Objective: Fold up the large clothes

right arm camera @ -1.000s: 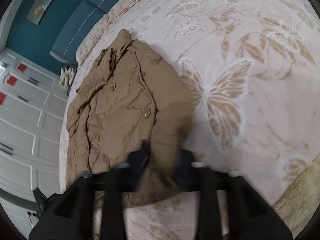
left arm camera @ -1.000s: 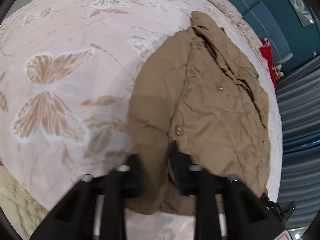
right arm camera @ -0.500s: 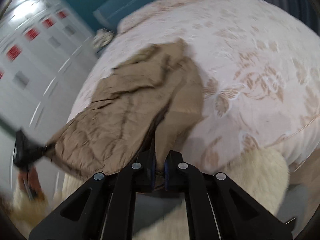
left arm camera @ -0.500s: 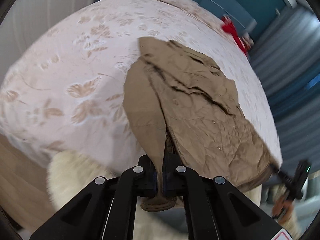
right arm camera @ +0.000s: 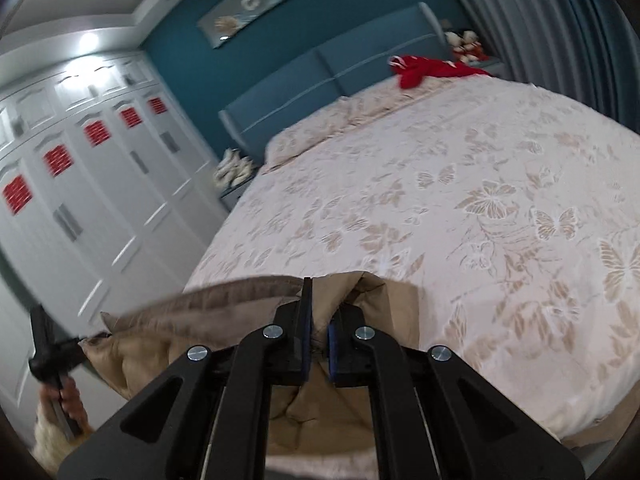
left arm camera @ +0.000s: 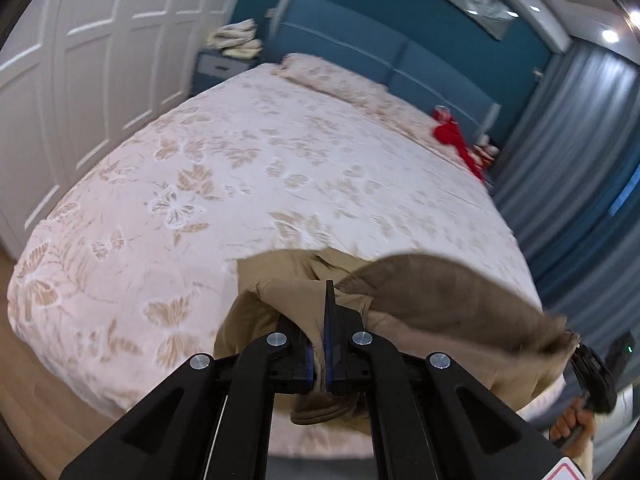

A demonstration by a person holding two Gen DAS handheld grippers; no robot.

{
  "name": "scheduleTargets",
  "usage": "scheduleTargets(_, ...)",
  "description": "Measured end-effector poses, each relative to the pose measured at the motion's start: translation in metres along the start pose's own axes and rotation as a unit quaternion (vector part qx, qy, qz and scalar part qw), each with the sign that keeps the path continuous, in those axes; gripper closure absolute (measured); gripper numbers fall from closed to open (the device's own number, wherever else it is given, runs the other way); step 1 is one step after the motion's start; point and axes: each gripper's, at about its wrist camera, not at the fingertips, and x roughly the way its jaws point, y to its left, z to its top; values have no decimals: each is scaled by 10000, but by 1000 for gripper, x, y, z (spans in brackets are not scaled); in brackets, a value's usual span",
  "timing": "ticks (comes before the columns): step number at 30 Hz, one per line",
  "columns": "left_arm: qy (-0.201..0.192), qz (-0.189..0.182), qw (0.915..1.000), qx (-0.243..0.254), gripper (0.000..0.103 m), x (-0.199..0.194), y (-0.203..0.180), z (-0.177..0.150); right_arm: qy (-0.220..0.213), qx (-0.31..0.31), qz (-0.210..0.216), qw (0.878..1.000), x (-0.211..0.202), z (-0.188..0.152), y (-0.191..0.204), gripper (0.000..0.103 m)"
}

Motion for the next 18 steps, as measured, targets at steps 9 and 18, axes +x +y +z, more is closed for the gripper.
scheduleTargets(9,178,1010,9940,373,102,134,0,18,255,141,-750,9968,122,7,-26,98)
scheduleTargets(18,741,1371,9875,253,101,217,26,5,719,227,-1243,9894,198,-10,-52,98)
